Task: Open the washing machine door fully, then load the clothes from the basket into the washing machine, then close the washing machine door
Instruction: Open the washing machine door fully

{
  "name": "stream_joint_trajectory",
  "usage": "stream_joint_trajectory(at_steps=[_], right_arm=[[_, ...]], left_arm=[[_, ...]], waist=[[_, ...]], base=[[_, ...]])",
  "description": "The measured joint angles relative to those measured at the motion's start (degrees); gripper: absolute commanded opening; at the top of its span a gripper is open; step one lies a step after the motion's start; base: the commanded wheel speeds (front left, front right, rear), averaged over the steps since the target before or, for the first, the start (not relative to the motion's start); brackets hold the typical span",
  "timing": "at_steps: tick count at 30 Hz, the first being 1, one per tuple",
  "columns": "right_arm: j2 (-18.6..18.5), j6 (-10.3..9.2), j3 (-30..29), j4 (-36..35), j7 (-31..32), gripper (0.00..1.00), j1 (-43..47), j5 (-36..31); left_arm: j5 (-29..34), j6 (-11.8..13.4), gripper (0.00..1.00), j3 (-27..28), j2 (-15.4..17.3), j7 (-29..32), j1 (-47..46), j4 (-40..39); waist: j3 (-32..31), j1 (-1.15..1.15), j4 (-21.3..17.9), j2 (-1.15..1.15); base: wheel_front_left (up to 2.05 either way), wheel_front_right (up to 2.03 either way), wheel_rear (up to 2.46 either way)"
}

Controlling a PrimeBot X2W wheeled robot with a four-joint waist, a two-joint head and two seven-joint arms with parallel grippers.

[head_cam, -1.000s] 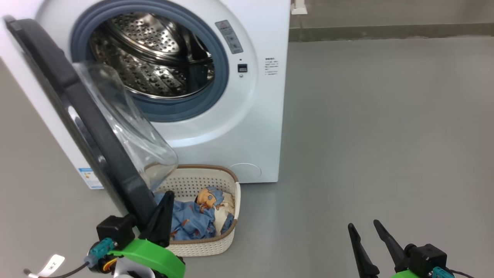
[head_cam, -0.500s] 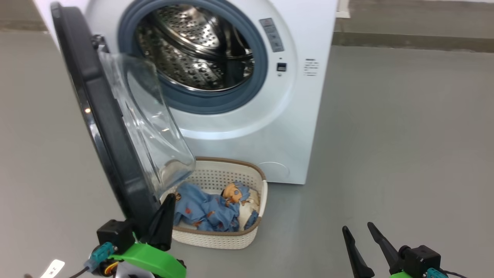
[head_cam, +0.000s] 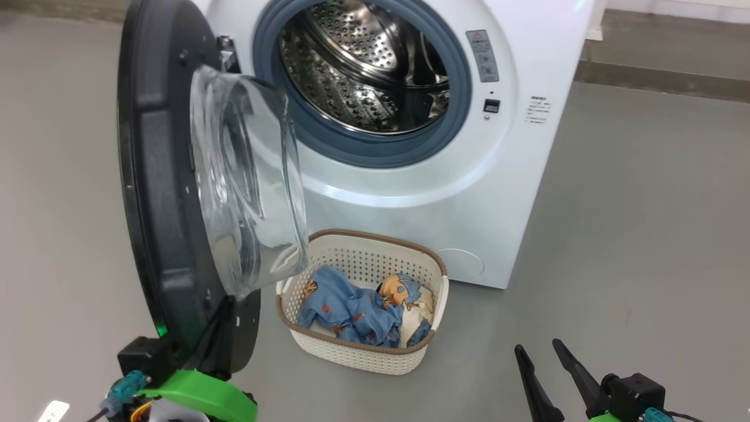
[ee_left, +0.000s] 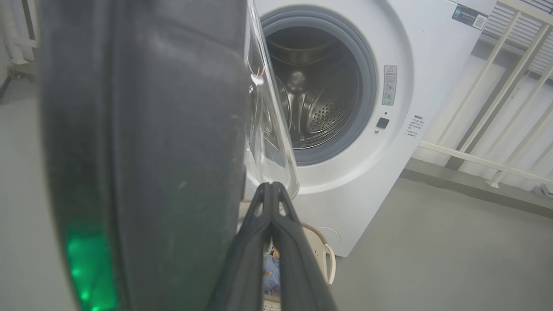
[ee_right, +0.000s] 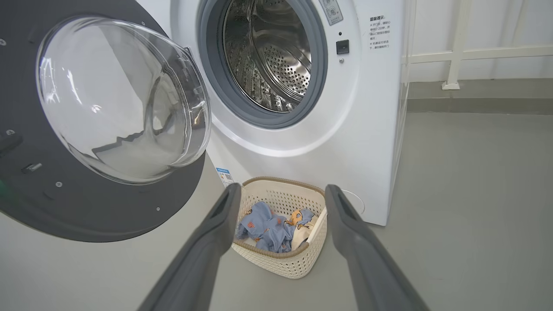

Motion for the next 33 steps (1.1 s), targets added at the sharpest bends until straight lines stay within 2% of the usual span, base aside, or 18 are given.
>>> stream_joint_trajectory(at_steps=[17, 33], right_arm=[[0.0, 0.0, 0.5, -0.4, 0.0, 1.0, -1.3, -2.0], [-1.4, 0.0, 1.2, -0.7, 0.7, 1.0, -2.9, -5.2]], left_arm=[[-1.5, 1.5, 0.0, 7.3, 1.8, 0.0, 0.0, -1.7], [-2.7, 0.9, 0.0, 18.0, 3.3, 0.1, -2.8, 0.1]], waist=[[4.0, 0.0, 2.5, 0.0], [9.2, 0.0, 4.7, 0.0]], base=[[0.0, 0.0, 0.0], [0.0, 0.0, 0.0]])
